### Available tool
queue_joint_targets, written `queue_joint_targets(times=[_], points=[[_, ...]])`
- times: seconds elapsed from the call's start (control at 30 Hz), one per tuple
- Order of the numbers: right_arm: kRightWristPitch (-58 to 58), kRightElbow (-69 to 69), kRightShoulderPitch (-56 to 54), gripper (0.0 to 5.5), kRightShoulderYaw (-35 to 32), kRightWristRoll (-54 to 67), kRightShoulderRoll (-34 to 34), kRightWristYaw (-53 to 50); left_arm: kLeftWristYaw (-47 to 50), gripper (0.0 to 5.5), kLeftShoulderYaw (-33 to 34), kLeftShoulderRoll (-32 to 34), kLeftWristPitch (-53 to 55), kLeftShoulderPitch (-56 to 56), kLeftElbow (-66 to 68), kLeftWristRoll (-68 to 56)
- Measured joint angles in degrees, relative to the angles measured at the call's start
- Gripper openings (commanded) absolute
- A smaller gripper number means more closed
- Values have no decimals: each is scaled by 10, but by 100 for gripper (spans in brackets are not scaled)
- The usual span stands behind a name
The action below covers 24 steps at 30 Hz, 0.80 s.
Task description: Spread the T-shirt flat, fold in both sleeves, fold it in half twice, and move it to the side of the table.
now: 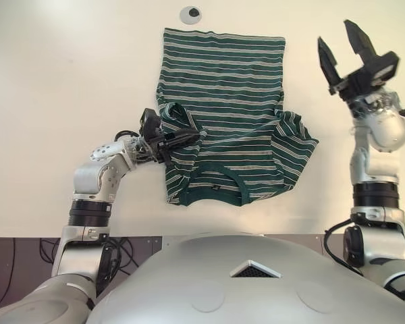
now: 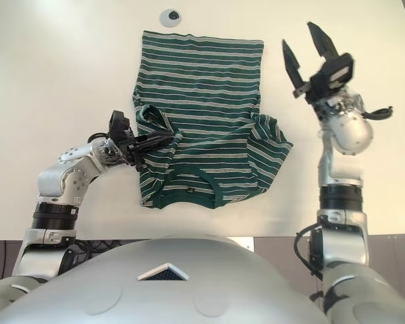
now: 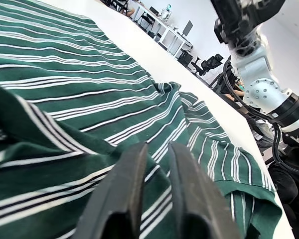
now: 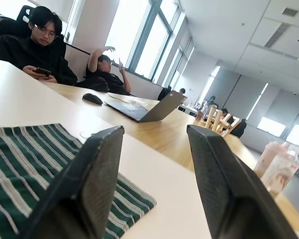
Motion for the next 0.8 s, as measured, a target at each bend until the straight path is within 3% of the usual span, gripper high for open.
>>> queue_joint_targets(times=[0.13,0.2,0.3,0.43,0.6,0.73,0.8], points=[[211,-125,107,234,-37,111,-68,37,0,189,1,-14,-2,7,-6,-4],[330,-179,165,234,-53,160,-105,54,15,189,9,-32,-20,11,-8,-8],[485,-219,225,234,-69,204,-160,69,64,189,21,-79,-142,29,-12,31],[635,-220,250,234,-68,247,-166,88,112,189,24,-159,-331,47,-29,75],[692,-218,238,234,-62,259,-164,103,145,189,45,-209,-419,43,-27,66],[725,-213,222,234,-62,274,-157,102,155,189,52,-207,-434,25,-4,68],[742,-212,218,206,-66,286,-149,101,157,192,53,-208,-440,22,6,69]])
